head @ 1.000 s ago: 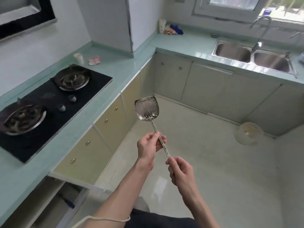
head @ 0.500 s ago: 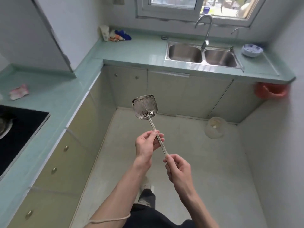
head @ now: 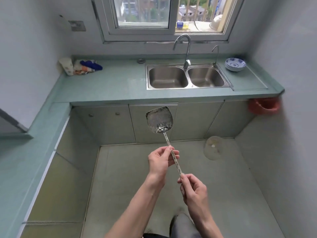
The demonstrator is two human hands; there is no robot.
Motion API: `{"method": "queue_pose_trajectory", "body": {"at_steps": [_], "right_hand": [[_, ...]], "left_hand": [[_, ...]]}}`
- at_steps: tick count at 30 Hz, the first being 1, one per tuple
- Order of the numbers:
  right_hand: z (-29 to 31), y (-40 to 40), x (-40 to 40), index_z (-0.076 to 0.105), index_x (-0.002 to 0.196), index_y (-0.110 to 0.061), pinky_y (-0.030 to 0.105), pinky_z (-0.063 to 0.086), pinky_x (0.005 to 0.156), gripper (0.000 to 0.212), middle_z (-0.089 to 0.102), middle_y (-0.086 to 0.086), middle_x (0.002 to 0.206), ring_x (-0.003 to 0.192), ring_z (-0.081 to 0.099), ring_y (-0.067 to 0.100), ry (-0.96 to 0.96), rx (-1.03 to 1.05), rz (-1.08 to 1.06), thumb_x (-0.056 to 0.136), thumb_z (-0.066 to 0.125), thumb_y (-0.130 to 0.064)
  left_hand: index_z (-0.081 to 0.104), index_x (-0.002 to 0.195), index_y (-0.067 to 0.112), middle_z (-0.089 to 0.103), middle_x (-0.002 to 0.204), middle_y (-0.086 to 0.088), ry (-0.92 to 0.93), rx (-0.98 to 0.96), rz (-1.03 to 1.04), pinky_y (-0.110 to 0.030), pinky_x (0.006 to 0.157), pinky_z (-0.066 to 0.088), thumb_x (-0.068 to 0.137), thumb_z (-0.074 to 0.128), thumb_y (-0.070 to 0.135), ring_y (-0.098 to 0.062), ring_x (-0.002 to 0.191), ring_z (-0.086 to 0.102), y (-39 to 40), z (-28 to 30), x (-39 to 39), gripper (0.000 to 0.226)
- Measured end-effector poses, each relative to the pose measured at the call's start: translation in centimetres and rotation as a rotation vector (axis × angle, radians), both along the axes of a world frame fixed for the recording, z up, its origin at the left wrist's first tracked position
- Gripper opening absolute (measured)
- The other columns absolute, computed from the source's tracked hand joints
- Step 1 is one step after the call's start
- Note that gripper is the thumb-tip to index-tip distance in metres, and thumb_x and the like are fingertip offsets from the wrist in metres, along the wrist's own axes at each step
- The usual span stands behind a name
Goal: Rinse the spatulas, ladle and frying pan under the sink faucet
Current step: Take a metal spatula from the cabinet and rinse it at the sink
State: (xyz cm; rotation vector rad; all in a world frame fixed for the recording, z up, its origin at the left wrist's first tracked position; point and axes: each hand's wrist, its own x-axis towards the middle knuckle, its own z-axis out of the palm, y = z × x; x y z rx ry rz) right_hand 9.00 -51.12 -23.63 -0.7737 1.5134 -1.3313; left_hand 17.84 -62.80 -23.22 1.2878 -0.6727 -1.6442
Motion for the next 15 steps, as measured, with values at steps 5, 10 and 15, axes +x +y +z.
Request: {"method": "queue_pose_trajectory", "body": {"at_steps": [5,10,15], "right_hand": [[-0.8,-6.7,-2.2,0.064,0.074,-0.007,0.022,0.026,0.046,0.031,0.039,0.002,0.056,0.05,0.03,0.013,0.018,-0.017,-0.03,0.103,0.061,-0.018],[-1.7,-15.0,-5.4,0.064,0.076,-0.005,0.023,0.026,0.046,0.03,0.041,0.003,0.056,0.05,0.031,0.014,-0.003,-0.023,-0.03,0.103,0.061,-0.018],[-0.9,-24.2,-10.8,0.066,0.074,-0.01,0.02,0.028,0.047,0.03,0.045,0.002,0.056,0.05,0.034,0.012,0.018,0.003,0.024,0.103,0.062,-0.021]], "left_hand": [[0.07,0.1,-0.004,0.077,0.085,-0.016,-0.022,0.016,-0.023,-0.025,0.061,0.058,0.1,0.063,0.012,-0.018,0.066,0.072,-6.8,-0.4,-2.8,0.017],[0.069,0.103,-0.005,0.077,0.089,-0.017,-0.031,0.004,-0.021,-0.027,0.064,0.059,0.1,0.064,0.012,-0.02,0.07,0.073,-14.8,-0.8,-5.9,0.018],[0.068,0.103,-0.009,0.077,0.085,-0.016,-0.023,0.008,0.0,-0.027,0.061,0.059,0.099,0.063,0.008,-0.02,0.067,0.073,-23.7,0.0,-9.9,0.018]]}}
